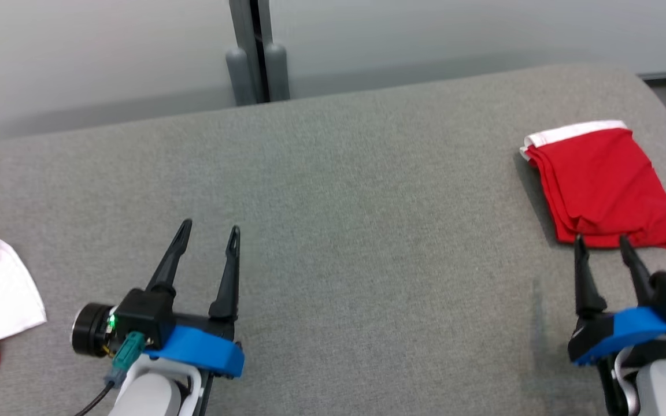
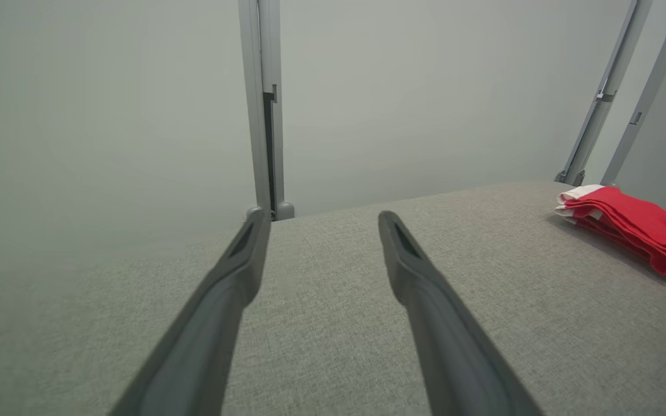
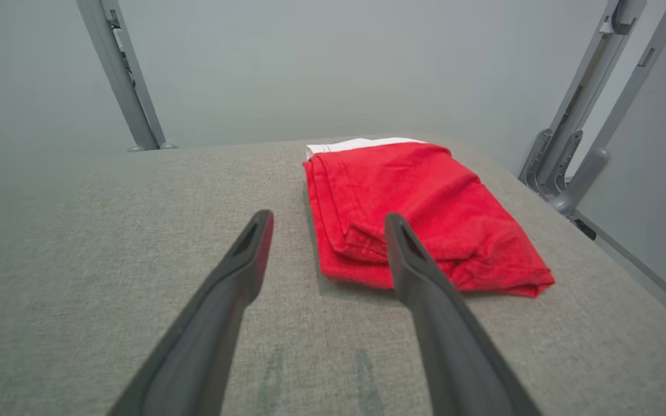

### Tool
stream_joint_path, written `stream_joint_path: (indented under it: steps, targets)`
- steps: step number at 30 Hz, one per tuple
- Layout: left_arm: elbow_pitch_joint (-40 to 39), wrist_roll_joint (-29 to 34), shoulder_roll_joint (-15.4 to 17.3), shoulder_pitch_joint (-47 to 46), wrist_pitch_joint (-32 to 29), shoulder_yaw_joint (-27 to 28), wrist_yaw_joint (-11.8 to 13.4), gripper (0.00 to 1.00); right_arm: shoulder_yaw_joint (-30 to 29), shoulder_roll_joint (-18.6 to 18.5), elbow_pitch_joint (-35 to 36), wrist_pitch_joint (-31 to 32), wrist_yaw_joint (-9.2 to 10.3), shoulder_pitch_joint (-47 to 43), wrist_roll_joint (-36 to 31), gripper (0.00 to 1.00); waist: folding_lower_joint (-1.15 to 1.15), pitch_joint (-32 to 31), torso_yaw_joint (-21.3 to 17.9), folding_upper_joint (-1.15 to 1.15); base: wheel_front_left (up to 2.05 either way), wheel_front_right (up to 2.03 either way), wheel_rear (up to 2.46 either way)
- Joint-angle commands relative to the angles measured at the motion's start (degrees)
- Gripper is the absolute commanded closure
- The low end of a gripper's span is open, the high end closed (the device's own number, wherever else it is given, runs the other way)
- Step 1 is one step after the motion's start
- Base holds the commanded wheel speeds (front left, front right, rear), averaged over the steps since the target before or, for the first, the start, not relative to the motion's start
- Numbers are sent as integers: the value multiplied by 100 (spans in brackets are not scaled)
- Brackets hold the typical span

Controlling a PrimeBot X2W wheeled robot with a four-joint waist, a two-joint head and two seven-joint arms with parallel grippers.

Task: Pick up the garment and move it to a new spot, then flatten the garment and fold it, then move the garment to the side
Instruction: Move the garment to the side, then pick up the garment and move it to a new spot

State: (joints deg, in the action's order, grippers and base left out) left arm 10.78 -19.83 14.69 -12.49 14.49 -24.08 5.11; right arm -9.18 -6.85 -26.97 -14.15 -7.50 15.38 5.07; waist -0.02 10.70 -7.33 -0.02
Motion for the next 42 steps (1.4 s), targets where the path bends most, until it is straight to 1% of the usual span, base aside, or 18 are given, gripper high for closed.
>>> stream_joint_path:
  steps: [1, 4, 5, 9, 13, 17, 21, 29, 35, 42]
  targets:
    - [-17, -39, 47, 124, 22, 59, 60, 0, 58, 32, 221, 42, 2, -226, 66, 0, 2, -154, -22, 2, 0, 0, 0]
    - [-35, -129, 91, 339, 14, 160, 169, 0, 271, 159, 804, 197, 2, -623, 156, 0, 2, -344, 105, 2, 0, 0, 0]
    - [-68, -192, 138, 462, -7, 243, 254, 0, 413, 210, 1160, 304, 2, -830, 197, 0, 2, -436, 199, 2, 0, 0, 0]
    - [-99, -311, 244, 688, -5, 401, 326, 0, 583, 290, 1654, 508, 2, -1145, 242, 0, 2, -638, 416, 2, 0, 0, 0]
    - [-82, -394, 403, 891, -6, 510, 337, 0, 652, 351, 1993, 705, 2, -1352, 266, 0, 2, -811, 597, 2, 0, 0, 0]
    - [-75, -480, 519, 1037, -49, 578, 313, 0, 605, 370, 2177, 882, 2, -1541, 202, 0, 2, -951, 720, 2, 0, 0, 0]
    - [-98, -510, 575, 1124, -122, 541, 269, 0, 562, 380, 2305, 1010, 2, -1683, 175, 0, 2, -1042, 747, 2, 0, 0, 0]
    - [-78, -602, 608, 1286, -162, 455, 188, 0, 464, 395, 2657, 1286, 2, -2022, 197, 0, 2, -1162, 646, 2, 0, 0, 0]
    - [-49, -623, 646, 1347, -169, 451, 205, 0, 482, 395, 2774, 1360, 2, -2104, 279, 0, 2, -1169, 564, 2, 0, 0, 0]
    - [10, -648, 631, 1271, -135, 417, 159, 0, 461, 395, 2819, 1407, 2, -2117, 287, 0, 2, -1170, 565, 2, 0, 0, 0]
